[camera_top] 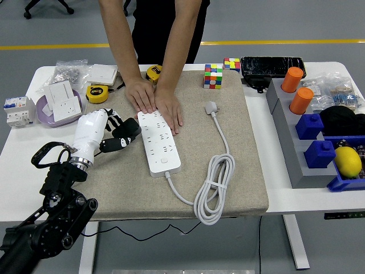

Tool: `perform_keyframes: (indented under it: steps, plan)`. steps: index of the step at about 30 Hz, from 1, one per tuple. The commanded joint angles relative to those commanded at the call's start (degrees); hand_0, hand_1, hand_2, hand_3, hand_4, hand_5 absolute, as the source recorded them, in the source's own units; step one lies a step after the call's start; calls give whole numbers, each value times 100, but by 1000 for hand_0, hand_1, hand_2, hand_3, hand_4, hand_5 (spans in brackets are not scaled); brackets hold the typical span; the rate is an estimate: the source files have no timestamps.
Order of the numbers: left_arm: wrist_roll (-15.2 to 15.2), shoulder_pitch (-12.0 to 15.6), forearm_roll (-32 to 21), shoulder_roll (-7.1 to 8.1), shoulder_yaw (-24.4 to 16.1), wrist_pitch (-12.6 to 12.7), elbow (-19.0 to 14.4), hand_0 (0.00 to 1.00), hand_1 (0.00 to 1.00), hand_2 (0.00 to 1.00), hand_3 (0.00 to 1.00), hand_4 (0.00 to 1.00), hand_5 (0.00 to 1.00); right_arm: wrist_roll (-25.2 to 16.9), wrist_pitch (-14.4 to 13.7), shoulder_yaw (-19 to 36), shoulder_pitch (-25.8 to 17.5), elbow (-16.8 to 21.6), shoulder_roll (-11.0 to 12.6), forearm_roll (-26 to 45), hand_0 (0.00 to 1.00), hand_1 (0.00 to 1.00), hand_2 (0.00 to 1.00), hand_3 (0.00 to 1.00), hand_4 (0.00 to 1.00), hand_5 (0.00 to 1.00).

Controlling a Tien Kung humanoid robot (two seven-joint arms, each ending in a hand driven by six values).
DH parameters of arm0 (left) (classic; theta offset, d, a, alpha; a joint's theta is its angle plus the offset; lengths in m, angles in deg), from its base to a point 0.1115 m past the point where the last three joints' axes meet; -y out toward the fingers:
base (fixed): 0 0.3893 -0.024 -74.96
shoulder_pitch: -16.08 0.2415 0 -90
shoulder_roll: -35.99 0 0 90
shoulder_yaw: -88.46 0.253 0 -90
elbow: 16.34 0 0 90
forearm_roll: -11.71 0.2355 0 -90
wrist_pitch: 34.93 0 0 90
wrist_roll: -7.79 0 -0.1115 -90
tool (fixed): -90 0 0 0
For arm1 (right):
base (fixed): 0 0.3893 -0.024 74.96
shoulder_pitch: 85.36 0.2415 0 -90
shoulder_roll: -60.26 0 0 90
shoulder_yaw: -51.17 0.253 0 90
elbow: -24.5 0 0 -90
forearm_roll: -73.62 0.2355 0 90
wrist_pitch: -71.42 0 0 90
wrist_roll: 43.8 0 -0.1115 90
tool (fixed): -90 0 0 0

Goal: Pick up the plug,place it near the board,insert it into the board,press the button

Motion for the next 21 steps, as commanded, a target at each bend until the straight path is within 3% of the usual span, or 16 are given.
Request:
perform_keyframes:
  steps: [7, 13, 21]
  plan:
    - [-294, -173, -750, 313, 369, -272, -178, 404, 332, 358, 417, 640, 96, 0, 3, -3, 1, 0, 7, 6, 802, 719, 723, 767, 998, 932]
    - [-298, -418, -805, 568, 750, -625, -124, 403, 331, 358, 413, 640, 88, 0, 0, 8, 33, 0, 30, 11, 802, 719, 723, 767, 998, 932]
    - [-275, -726, -856, 837, 1119, -752, 12, 408, 330, 358, 412, 638, 79, 4, 0, 26, 62, 0, 57, 12, 801, 719, 722, 767, 998, 933]
